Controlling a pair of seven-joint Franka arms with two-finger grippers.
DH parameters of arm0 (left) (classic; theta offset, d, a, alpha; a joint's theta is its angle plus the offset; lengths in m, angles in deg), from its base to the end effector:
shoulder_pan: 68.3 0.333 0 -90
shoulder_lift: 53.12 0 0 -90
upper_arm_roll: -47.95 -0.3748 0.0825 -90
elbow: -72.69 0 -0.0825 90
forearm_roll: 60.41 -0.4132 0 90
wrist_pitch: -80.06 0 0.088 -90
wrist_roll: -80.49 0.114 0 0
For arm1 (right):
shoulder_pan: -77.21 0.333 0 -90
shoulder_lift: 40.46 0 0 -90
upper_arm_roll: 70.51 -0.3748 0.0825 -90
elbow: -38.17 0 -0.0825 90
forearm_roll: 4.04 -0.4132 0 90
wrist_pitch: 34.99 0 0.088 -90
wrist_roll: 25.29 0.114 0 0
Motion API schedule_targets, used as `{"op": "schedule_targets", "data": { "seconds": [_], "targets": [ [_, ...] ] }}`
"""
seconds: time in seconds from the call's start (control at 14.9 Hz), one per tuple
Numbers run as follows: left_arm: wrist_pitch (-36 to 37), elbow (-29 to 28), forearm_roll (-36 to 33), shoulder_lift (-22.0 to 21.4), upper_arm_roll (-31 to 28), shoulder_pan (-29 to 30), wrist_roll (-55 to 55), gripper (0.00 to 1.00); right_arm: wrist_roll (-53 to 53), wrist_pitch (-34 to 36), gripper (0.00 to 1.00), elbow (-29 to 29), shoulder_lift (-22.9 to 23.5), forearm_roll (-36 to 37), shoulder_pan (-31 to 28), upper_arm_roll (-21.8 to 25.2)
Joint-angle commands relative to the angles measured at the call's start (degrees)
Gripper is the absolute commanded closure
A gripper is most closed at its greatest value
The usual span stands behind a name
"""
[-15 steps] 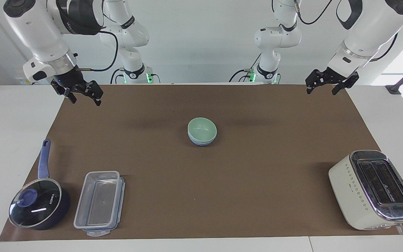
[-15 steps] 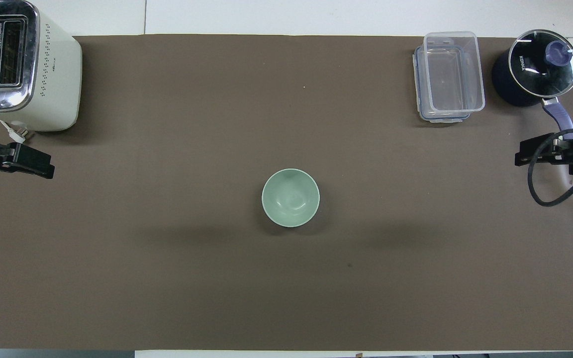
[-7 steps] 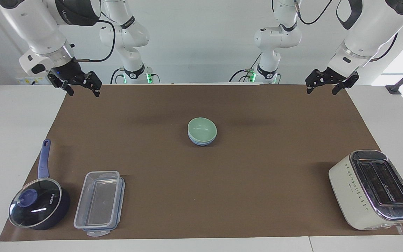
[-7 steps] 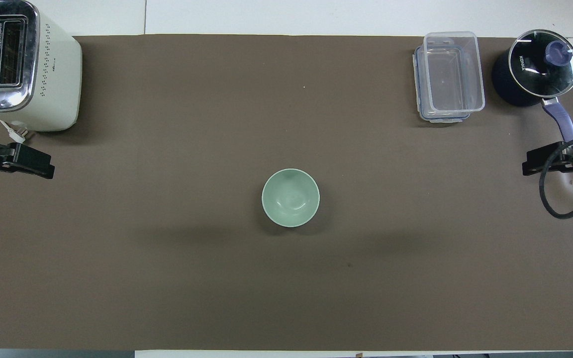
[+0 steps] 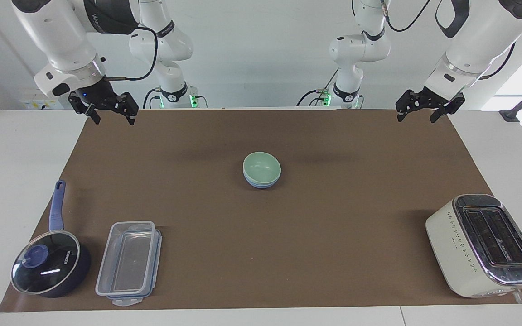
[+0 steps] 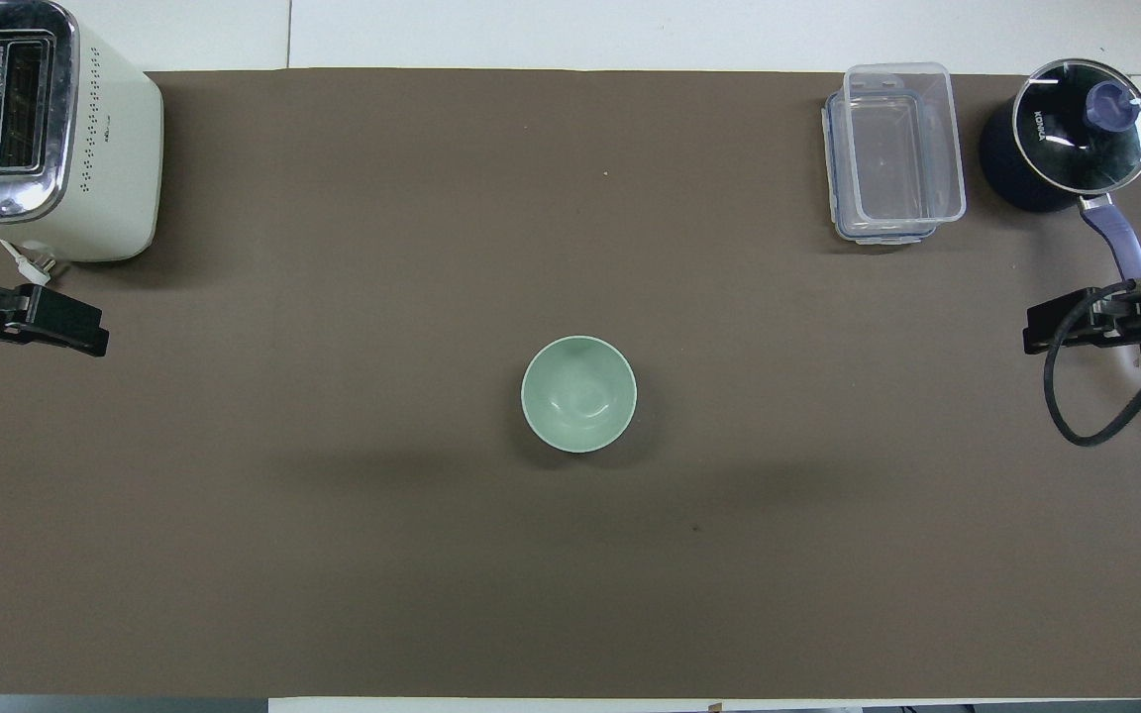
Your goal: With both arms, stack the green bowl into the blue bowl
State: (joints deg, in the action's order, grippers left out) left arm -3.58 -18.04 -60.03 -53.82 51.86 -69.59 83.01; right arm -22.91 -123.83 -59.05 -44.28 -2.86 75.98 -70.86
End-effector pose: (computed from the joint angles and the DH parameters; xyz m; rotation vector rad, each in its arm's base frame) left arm 0.5635 -0.0524 0.6680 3.1264 -0.2114 -0.1751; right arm 0.5533 -0.0108 0.6497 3.1159 -0.0881 -0.1237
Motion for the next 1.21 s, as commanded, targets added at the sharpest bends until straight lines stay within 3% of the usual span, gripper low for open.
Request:
{"op": "schedule_targets", "data": {
  "seconds": [0.0,0.13,0.6,1.14],
  "targets": [
    [-0.2,-0.8,-1.6,-1.0,-0.1,-0.4,0.2,0.0,-1.5,0.6,0.0,0.8,0.4,0.0,-1.4,-1.0],
    [-0.2,-0.8,-1.5,-1.0,-0.1,-0.4,0.2,0.0,-1.2,1.7,0.0,4.3,2.1,0.4,-1.3,-0.8],
    [-0.3,-0.8,-1.6,-1.0,-0.1,-0.4,0.2,0.0,0.3,5.6,0.0,7.9,3.8,-0.3,-1.5,-0.4],
    [-0.2,-0.8,-1.6,-1.0,-0.1,-0.5,0.2,0.0,0.9,5.1,0.0,7.0,3.2,-0.3,-1.1,-0.4]
  ]
}}
